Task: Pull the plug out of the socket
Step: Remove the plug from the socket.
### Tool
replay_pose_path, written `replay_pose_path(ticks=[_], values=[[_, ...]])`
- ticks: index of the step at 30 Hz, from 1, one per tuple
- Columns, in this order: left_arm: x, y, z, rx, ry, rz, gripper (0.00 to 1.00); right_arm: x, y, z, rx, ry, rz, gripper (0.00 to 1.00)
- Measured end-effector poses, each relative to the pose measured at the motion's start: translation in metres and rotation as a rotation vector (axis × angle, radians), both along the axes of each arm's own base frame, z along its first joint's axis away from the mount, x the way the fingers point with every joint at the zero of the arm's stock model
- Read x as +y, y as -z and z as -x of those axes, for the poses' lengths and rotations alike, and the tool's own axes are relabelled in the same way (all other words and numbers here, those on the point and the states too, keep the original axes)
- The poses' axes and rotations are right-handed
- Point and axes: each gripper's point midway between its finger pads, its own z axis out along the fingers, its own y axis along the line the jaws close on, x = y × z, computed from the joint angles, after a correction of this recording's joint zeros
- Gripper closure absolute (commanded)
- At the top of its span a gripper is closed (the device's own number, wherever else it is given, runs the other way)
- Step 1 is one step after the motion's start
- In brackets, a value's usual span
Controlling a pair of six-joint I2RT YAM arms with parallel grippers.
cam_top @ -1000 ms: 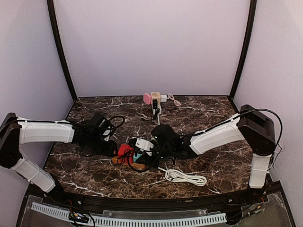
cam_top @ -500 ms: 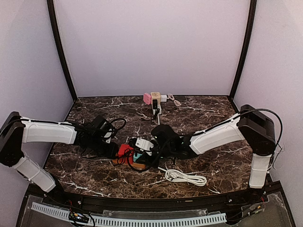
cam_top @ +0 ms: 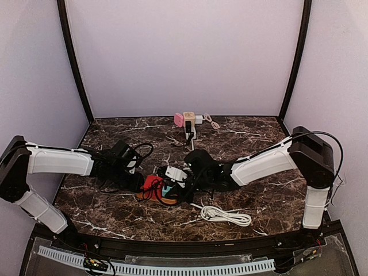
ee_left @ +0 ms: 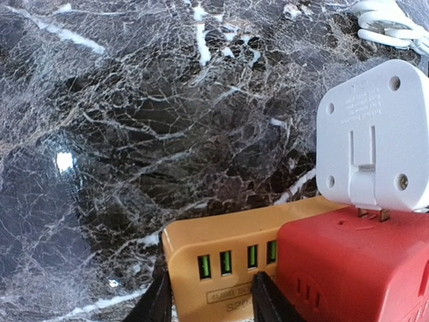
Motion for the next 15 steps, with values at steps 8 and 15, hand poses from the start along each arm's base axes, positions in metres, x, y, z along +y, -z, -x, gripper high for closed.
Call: replay_pose_path(ticks=[8, 15], values=[[0.001, 0.0, -0.005, -0.014, -0.013, -0.012, 0.63, -0.002, -0.003, -0.002, -0.024, 0.012, 0.002, 1.0], [0.001, -0.001, -0.007, -0.019, -0.016, -0.017, 0.63, -0.005, -0.012, -0.004, -0.059, 0.015, 0.005, 1.0]])
